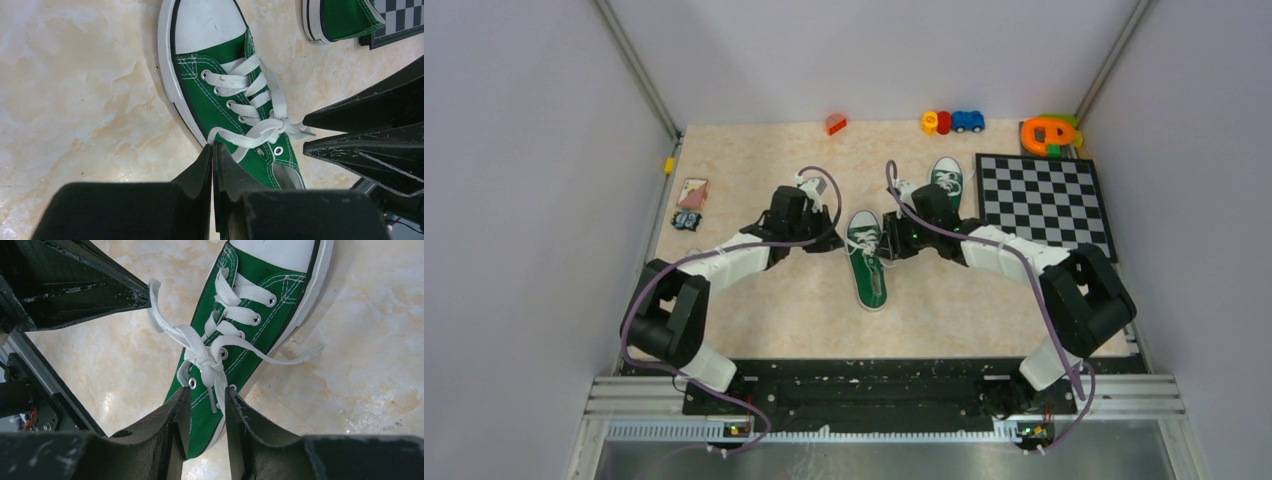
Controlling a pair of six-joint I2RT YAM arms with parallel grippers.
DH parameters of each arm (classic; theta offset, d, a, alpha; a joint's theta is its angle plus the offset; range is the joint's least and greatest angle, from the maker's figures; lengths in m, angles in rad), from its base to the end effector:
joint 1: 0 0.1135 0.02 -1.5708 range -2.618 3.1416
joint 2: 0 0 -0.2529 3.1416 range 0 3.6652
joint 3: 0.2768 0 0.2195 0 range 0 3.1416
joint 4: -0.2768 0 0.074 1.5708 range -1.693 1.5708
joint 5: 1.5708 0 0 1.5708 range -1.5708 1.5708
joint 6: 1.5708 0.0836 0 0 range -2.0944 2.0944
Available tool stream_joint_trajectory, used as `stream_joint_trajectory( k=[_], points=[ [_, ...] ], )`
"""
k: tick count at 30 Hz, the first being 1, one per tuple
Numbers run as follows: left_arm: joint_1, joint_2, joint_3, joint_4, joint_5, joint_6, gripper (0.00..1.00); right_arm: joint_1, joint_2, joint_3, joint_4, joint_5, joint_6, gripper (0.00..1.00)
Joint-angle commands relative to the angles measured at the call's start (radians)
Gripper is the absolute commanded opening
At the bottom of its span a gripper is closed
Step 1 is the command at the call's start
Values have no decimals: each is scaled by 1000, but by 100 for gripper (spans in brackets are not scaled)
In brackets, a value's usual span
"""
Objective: Tie the shoes
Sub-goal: Tie the shoelace on the shoe.
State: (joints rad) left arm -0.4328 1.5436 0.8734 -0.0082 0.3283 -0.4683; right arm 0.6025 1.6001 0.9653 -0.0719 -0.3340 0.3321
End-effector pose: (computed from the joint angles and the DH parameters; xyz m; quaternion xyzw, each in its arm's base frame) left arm 0.2929 -0.1650 0.1861 0.0547 0.8911 -0.3181 0.3191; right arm 0.2723 0.2205 0.1900 -0.1897 0.8779 0.3208 0.3006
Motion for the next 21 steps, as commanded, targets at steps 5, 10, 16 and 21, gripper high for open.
stream_joint_trajectory(
  k=[5, 10, 16, 21],
  points=[
    [-5, 6, 45, 14, 21, 17, 6, 21, 26, 58, 21, -26, -21, 25],
    [-6, 8, 46, 13, 25, 19, 6, 21, 18, 58, 7, -19, -18, 0],
    [-26, 18, 48, 13, 29, 27, 6, 20, -28, 49, -74, 86, -5, 0],
    [-49, 33, 50, 13, 15, 28, 6, 17, -80, 27, -117, 143, -4, 0]
  ],
)
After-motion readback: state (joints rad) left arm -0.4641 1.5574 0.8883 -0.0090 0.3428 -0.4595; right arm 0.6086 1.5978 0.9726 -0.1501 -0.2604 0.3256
